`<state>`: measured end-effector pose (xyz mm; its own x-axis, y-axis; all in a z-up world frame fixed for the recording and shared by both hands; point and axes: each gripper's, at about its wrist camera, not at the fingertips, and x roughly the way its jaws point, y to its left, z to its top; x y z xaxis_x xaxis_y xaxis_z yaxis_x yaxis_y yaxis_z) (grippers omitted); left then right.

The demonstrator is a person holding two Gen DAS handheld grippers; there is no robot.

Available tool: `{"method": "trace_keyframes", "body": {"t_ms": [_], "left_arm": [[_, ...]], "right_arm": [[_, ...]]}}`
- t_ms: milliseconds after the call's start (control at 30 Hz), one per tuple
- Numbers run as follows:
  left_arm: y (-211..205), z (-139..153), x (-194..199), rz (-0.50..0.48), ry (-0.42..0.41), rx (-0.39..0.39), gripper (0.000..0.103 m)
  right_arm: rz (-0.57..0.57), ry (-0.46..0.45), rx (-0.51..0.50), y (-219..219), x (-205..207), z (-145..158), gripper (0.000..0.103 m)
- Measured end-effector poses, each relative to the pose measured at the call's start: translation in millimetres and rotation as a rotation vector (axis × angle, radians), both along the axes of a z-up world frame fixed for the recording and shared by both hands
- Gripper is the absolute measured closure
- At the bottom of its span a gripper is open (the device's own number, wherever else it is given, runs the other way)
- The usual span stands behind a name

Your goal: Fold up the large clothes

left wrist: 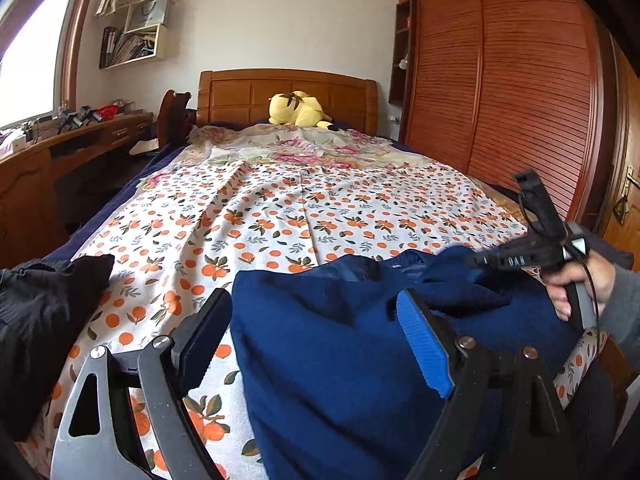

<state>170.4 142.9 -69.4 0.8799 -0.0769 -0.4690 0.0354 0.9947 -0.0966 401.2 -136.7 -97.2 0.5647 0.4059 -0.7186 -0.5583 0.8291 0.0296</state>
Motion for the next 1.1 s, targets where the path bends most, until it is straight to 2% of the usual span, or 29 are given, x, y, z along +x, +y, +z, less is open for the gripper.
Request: {"method": "trace_keyframes", "body": {"t_ms": [200,333,433,500,567,600,767,933,1100], "left_arm": [[7,2,-6,0.015,-0.013,-0.009,0.018],[11,1,-7,0.02,-0.008,-0.01,0.018],[13,2,-9,0.019,-0.01,-0.008,0.018],[14,3,-10,0.021,-0.015,-0.01,0.018],[16,3,-12,0.026,-0.017,-0.014,0.018],[17,3,-12,0.028,-0.018,-0.016,0.018],[22,4,-12,0.042,-0.02,-0.025,0.018],[21,2,-10,0.044,-0.012,-0.021,0.018],[21,0,-8,0.044,-0.005,-0.017,0.018]], "right_arm": [[0.022,-0.128,-0.112,54,26,26,0.094],[-0.017,-0.14,-0.168,78,43,21,0.094],[-0.047,-0.13,-0.173,85,47,13,0.094],[-0.061,-0.143,-0.165,90,44,15,0.086],[-0.069,-0.153,-0.157,93,39,18,0.07],[-0.057,-0.155,-0.143,94,35,19,0.068],[0.031,-0.096,-0.117,100,18,4,0.059],[0.092,-0.006,-0.126,110,10,-29,0.058],[0.135,0.076,-0.129,116,15,-49,0.058]]}}
